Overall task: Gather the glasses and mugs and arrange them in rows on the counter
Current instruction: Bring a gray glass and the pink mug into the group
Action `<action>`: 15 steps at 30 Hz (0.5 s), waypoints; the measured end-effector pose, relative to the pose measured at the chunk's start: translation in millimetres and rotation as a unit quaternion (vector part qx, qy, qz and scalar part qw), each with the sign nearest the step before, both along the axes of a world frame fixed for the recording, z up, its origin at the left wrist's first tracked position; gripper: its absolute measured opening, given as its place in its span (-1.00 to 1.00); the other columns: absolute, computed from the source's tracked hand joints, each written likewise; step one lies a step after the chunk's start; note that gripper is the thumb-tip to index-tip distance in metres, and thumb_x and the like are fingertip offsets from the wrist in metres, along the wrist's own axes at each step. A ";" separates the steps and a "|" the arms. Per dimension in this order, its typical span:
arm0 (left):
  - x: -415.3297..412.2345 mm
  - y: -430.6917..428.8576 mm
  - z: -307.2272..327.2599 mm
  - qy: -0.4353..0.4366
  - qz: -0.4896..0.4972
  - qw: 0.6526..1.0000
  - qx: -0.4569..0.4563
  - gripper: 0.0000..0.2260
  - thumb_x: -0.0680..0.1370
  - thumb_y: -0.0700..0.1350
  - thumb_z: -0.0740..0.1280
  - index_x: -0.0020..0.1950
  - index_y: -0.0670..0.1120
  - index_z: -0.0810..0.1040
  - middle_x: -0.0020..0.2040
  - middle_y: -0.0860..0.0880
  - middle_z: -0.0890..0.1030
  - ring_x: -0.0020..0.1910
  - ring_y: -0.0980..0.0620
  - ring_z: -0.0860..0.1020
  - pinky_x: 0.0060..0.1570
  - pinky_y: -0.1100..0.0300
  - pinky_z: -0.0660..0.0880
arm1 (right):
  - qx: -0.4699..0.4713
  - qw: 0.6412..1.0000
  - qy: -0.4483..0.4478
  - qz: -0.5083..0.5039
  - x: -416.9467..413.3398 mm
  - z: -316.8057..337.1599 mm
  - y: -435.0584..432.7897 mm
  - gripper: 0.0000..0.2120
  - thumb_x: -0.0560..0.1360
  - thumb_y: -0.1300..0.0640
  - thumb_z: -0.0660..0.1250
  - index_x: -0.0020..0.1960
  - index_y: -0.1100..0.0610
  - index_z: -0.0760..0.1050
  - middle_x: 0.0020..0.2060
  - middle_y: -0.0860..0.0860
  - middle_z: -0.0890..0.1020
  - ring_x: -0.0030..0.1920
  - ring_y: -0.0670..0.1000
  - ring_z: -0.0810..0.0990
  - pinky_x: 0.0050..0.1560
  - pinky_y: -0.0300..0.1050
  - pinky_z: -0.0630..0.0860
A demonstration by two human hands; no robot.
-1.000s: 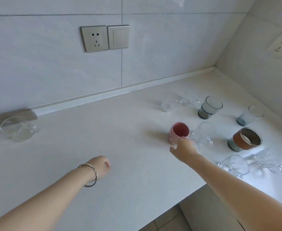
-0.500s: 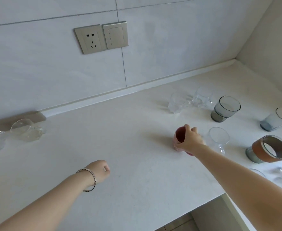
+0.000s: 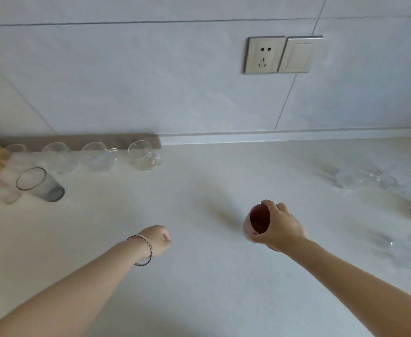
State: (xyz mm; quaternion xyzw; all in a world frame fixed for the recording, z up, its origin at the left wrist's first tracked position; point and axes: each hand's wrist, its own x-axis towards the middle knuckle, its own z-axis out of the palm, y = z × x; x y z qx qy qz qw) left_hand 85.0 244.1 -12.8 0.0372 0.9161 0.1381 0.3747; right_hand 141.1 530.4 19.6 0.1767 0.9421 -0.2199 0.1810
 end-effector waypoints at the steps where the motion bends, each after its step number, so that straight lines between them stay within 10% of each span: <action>1: -1.9 -18.3 0.0 -0.001 0.009 1.000 -0.002 -0.93 0.54 -0.14 0.17 -0.10 -0.01 0.43 -0.05 0.03 0.48 -0.06 0.04 0.46 -0.07 0.26 0.34 | -0.009 1.000 0.001 0.018 -8.9 0.6 -24.7 -0.19 0.26 -0.20 0.45 0.41 -0.09 0.17 0.22 -0.05 0.40 0.15 0.05 0.53 0.07 -0.07 0.55; 15: -33.8 -278.8 -3.4 -0.005 0.061 0.997 -0.047 -0.86 0.55 -0.16 0.14 -0.19 0.02 0.37 0.14 -0.08 0.56 0.01 -0.01 0.46 0.12 0.21 0.41 | -0.027 0.988 -0.002 0.151 -153.0 -15.0 -333.9 -0.16 0.26 -0.08 0.50 0.44 -0.03 0.17 0.23 0.02 0.40 0.20 0.12 0.51 0.13 -0.05 0.51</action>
